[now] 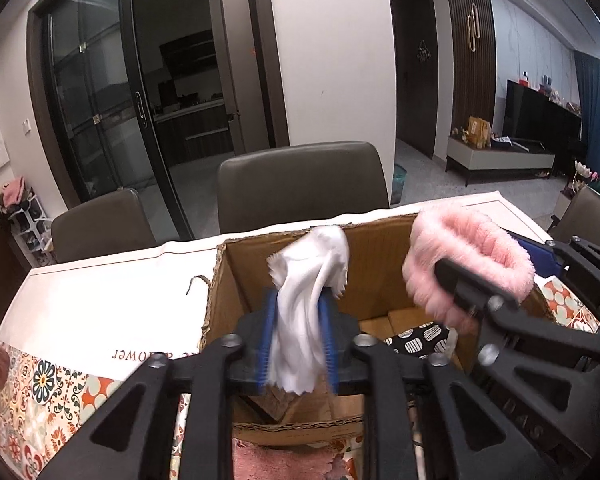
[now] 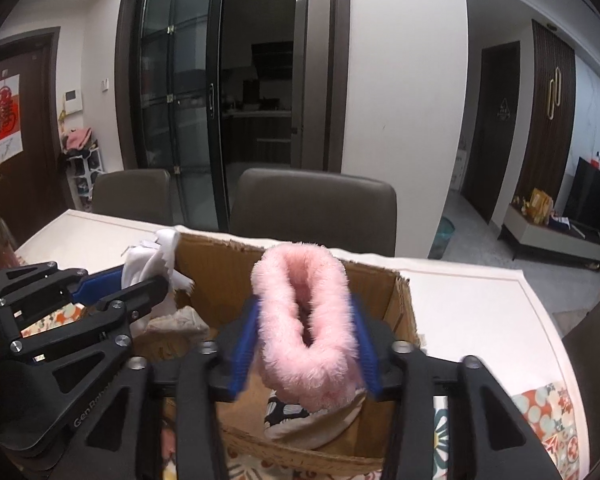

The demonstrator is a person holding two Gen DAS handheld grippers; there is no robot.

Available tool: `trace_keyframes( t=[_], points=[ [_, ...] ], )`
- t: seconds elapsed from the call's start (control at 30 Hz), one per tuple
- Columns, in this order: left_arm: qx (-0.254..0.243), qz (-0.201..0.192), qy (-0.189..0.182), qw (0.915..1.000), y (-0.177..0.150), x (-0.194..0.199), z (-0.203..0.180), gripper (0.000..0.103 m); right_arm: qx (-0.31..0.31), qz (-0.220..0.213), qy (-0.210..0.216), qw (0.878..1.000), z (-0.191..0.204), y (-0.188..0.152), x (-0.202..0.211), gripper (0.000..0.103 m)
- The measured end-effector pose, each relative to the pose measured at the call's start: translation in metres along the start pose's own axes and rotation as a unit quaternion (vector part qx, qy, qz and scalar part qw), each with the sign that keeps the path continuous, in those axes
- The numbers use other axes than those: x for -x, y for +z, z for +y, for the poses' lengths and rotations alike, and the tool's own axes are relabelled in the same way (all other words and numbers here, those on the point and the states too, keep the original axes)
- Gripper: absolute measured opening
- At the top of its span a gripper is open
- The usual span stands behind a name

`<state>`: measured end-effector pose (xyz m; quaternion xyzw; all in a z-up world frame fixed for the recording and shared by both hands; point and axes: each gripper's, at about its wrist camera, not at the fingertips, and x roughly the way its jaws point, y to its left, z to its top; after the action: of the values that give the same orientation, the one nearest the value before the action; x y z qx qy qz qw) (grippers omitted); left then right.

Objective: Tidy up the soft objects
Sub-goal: 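Open both tools to drop the cloth and headband into the box, withdraw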

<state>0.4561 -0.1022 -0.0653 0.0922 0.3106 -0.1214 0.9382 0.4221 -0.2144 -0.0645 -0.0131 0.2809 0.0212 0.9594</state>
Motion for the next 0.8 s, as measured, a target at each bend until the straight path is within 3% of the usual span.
trace_keyframes(
  t=[0.2,0.8],
  points=[
    [0.002,-0.003,0.011,0.9999,-0.002,0.004,0.002,0.045,-0.007,-0.002,-0.014,1.0,-0.005,0.0,0.002,0.062],
    [0.019,-0.032,0.032,0.9988,-0.013,0.065,0.014,0.047,-0.029,-0.021,-0.026,0.999,-0.003,0.0,0.056,0.062]
  ],
)
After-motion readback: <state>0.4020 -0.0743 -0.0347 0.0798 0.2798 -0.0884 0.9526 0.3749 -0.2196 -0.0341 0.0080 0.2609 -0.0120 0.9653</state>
